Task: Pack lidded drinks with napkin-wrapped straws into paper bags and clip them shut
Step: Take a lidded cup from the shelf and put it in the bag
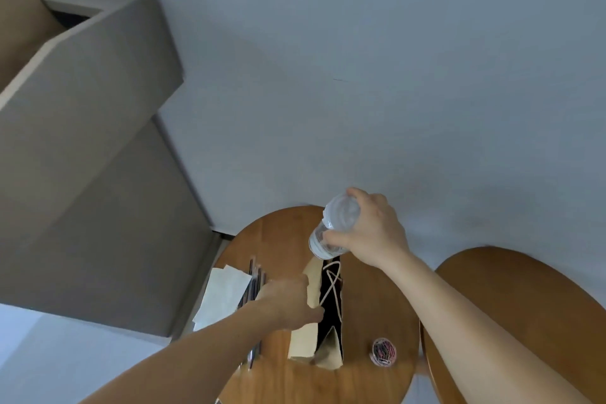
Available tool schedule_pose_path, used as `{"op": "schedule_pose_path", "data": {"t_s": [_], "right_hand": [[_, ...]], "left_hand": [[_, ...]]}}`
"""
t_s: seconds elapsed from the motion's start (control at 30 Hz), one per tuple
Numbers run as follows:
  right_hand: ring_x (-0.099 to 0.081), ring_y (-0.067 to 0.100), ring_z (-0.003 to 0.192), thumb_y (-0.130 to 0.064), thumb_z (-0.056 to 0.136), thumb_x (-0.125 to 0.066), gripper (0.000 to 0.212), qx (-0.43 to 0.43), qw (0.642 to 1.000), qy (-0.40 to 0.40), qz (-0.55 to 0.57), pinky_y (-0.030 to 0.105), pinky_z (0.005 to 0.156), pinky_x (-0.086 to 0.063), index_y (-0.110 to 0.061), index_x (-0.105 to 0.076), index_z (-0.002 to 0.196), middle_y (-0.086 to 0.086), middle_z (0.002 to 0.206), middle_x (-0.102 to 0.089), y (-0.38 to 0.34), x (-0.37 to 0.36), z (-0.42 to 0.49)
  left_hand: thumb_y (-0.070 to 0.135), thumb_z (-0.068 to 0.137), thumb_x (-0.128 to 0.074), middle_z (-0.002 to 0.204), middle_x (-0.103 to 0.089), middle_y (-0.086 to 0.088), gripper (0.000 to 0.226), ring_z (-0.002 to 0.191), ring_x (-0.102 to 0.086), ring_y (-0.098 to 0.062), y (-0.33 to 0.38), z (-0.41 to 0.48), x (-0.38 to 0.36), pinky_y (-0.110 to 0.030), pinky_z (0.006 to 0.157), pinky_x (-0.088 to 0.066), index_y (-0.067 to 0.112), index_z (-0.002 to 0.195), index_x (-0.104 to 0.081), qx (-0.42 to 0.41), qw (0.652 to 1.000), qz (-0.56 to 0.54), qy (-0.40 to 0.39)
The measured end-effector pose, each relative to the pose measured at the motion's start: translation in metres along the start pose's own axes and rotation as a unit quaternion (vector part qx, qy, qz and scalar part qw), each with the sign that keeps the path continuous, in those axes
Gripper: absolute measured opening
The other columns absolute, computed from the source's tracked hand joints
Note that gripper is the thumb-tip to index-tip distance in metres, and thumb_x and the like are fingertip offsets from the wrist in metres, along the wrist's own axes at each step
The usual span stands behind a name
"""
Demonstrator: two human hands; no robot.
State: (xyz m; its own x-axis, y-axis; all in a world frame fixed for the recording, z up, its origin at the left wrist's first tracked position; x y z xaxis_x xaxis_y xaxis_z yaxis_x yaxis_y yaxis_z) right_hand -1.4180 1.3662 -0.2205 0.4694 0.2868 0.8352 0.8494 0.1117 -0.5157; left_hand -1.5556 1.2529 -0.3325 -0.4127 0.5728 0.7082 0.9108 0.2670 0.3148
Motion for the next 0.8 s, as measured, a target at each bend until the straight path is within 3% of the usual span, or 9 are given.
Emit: {"op": "schedule_pose_path", "data": {"t_s": [0.23, 0.37, 0.53, 0.63, 0.8], "right_hand": [[-0.045, 0.020, 0.120, -0.070, 0.052, -0.065, 0.096, -0.021, 1.000, 0.017, -0.008, 0.039, 0.087, -0.050, -0.045, -0.029, 0.137, -0.008, 0.134, -0.039, 0.015, -0.024, -0.024], [-0.042, 0.019, 0.124, -0.069, 0.058, -0.068, 0.097, 0.005, 0.999, -0.007, -0.038, 0.037, 0.088, -0.048, -0.043, -0.027, 0.142, -0.008, 0.138, -0.037, 0.024, -0.025, -0.032], [-0.039, 0.018, 0.122, -0.067, 0.061, -0.067, 0.096, 0.088, 0.982, -0.083, -0.147, 0.031, 0.081, -0.044, -0.042, -0.022, 0.143, -0.010, 0.139, -0.033, 0.028, -0.027, -0.041], [-0.039, 0.020, 0.122, -0.063, 0.062, -0.069, 0.094, 0.106, 0.972, -0.087, -0.189, 0.031, 0.080, -0.044, -0.040, -0.026, 0.142, -0.008, 0.139, -0.035, 0.024, -0.029, -0.041], [-0.044, 0.020, 0.119, -0.069, 0.057, -0.067, 0.093, 0.012, 0.999, 0.011, -0.044, 0.038, 0.083, -0.047, -0.042, -0.029, 0.138, -0.008, 0.134, -0.038, 0.021, -0.007, -0.023]], "left_hand": [[0.037, 0.088, -0.050, 0.076, -0.070, -0.001, 0.021, 0.066, -0.071, -0.016, -0.020, 0.000, -0.023, -0.036, 0.070, -0.062, 0.019, 0.091, -0.061, 0.090, 0.987, -0.134, 0.022], [0.027, 0.096, -0.047, 0.071, -0.072, -0.005, 0.018, 0.054, -0.071, -0.012, -0.031, 0.000, -0.030, -0.033, 0.068, -0.062, 0.016, 0.091, -0.060, 0.111, 0.966, -0.231, 0.014], [0.022, 0.096, -0.044, 0.077, -0.070, -0.003, 0.010, 0.054, -0.070, -0.010, -0.028, -0.007, -0.032, -0.023, 0.050, -0.053, 0.019, 0.096, -0.054, 0.097, 0.959, -0.266, 0.029], [0.021, 0.090, -0.047, 0.078, -0.069, -0.004, 0.010, 0.058, -0.071, -0.013, -0.019, -0.010, -0.033, -0.030, 0.058, -0.060, 0.018, 0.095, -0.054, 0.069, 0.967, -0.244, 0.018], [0.028, 0.090, -0.051, 0.071, -0.063, 0.000, 0.020, 0.072, -0.070, -0.022, -0.014, -0.010, -0.032, -0.039, 0.074, -0.062, 0.015, 0.087, -0.065, 0.069, 0.975, -0.207, 0.034]]}}
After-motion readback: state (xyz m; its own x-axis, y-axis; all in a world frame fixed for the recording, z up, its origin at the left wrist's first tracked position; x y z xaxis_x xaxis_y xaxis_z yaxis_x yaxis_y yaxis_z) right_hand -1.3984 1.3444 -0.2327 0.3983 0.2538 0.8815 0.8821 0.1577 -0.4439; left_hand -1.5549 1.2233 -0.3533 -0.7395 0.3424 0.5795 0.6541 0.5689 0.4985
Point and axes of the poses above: each hand's wrist, its own z-axis towards the middle knuckle, its own x-axis out of the back of the hand, y = z × x, the point moved 4 cm from there along z, towards the middle knuckle
